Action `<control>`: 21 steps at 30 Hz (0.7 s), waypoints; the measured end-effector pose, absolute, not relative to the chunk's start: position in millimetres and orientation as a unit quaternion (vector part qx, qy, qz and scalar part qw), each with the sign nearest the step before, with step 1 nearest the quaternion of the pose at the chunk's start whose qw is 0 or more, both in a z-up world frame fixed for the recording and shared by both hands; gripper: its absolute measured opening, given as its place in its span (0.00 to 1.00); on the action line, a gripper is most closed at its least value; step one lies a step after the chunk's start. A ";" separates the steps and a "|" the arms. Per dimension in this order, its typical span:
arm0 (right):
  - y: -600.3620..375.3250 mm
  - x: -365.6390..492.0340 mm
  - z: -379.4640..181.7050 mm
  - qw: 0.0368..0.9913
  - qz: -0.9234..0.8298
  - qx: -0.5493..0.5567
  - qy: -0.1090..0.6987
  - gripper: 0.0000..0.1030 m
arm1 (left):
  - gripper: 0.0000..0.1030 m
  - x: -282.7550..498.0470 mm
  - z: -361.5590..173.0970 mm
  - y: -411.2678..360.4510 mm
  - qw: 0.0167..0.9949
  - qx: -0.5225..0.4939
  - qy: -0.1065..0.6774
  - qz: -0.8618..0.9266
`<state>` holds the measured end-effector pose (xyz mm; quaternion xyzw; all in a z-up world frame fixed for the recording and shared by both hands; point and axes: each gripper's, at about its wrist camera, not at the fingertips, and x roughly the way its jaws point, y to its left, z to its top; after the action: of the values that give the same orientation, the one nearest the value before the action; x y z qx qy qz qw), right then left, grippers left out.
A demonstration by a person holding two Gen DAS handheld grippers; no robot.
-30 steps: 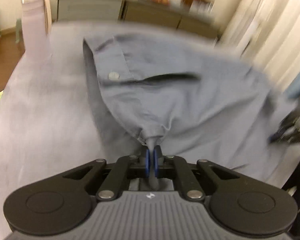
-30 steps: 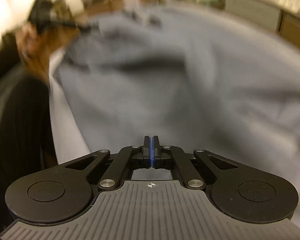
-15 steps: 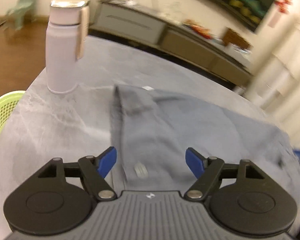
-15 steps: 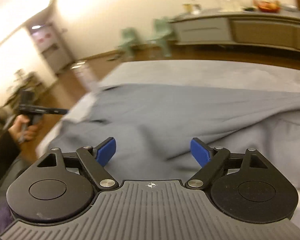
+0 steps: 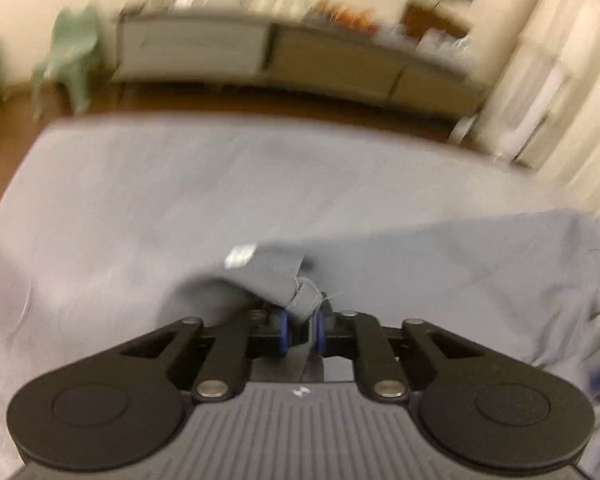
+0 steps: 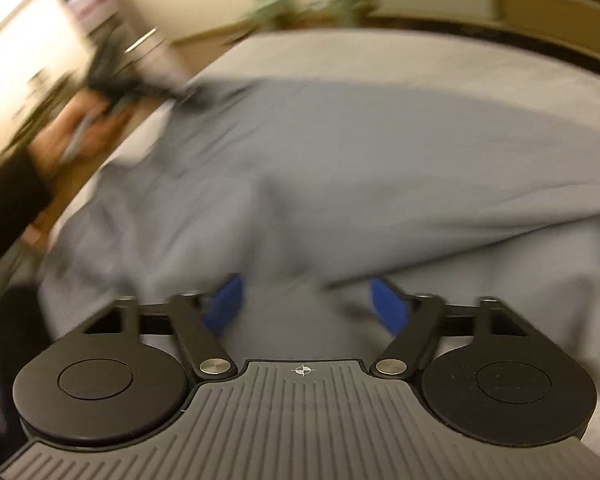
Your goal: Fold clothes
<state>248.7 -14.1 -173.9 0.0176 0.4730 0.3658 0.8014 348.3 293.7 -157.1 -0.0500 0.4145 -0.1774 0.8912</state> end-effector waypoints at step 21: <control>-104.6 232.7 -79.5 0.887 0.263 -0.032 0.378 0.91 | 0.10 37.1 -109.1 232.3 0.884 0.034 0.216 -0.413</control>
<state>232.7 -104.6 -79.5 -0.0317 0.3776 0.2631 0.8872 37.1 232.3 -109.1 0.0338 0.2161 -0.4131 0.8840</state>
